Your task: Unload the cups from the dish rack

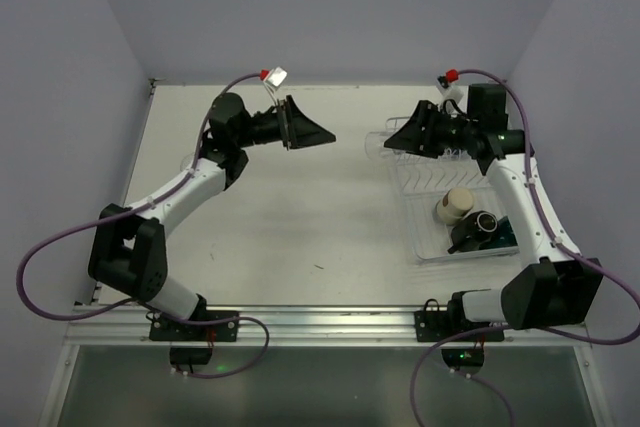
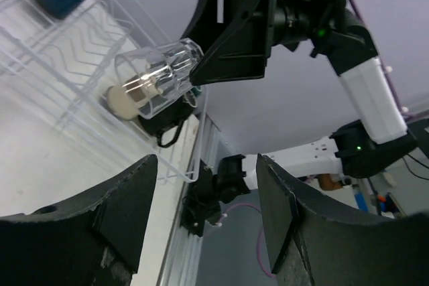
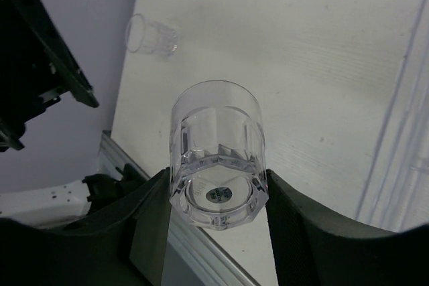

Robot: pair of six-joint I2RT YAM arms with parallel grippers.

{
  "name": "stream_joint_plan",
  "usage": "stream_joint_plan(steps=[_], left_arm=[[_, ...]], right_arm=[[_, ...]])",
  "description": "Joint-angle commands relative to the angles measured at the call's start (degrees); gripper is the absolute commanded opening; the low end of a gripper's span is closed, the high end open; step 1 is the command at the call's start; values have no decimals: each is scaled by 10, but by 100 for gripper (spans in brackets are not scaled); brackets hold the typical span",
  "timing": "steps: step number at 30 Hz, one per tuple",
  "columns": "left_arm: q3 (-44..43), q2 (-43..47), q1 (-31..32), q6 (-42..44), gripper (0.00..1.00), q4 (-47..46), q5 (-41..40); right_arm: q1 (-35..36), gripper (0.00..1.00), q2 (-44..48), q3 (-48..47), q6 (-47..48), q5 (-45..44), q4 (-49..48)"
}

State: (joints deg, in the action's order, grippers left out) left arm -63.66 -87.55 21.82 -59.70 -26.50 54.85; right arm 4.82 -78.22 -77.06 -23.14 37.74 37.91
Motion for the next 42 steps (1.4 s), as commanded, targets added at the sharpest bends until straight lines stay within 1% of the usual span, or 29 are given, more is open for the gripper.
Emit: stream_joint_plan(steps=[1,3,4,5,7,15,26,28,29,30,31,32,33,34,35,36,37,38,39,40,41,42], left_arm=[[24,-5,18,-100,63,-168,26],[45,-4,26,-136,62,-193,7],[52,-4,29,-150,61,-220,1],[63,-4,32,-175,61,-234,-4],[69,-10,46,-197,60,-271,-16],[70,-13,70,-216,59,-272,-42],[55,-12,88,-226,59,-271,-69],[53,-9,90,-225,51,-272,-72],[51,-5,91,-225,42,-271,-72],[50,-4,91,-224,10,-262,-67],[46,-2,91,-220,0,-248,-64],[42,4,91,-199,0,-227,-62],[37,7,89,-181,0,-167,-62],[30,13,88,-159,0,-134,-65],[28,28,86,-114,0,-99,-70],[23,34,80,-91,0,-30,-78],[18,40,75,-70,0,-2,-81],[17,53,71,-34,0,28,-85],[13,56,61,-13,0,98,-96],[-1,59,57,12,0,137,-104],[-11,62,51,70,0,183,-114],[-22,61,49,98,0,267,-142]], right_arm=[[1,0,30,35,-52,158,-111],[3,0,39,55,-81,183,-143],[3,0,42,60,-89,204,-173],[5,0,43,67,-109,210,-188],[11,0,47,80,-125,227,-229],[26,0,55,90,-169,245,-278],[73,0,47,86,-180,227,-289],[78,0,45,87,-180,226,-294],[80,0,44,88,-183,225,-294],[81,0,44,87,-183,224,-295],[82,2,44,87,-184,223,-293],[81,13,44,82,-179,220,-289],[82,23,44,77,-170,214,-258],[82,35,46,70,-159,203,-235],[81,54,47,50,-127,168,-211],[81,59,47,37,-107,142,-176],[81,64,47,23,-89,115,-104],[81,71,46,-3,-58,40,-70],[80,74,44,-18,-42,-7,4],[81,78,41,-30,-32,-54,41],[81,80,36,-48,-18,-106,73],[81,80,34,-52,-13,-200,104]])
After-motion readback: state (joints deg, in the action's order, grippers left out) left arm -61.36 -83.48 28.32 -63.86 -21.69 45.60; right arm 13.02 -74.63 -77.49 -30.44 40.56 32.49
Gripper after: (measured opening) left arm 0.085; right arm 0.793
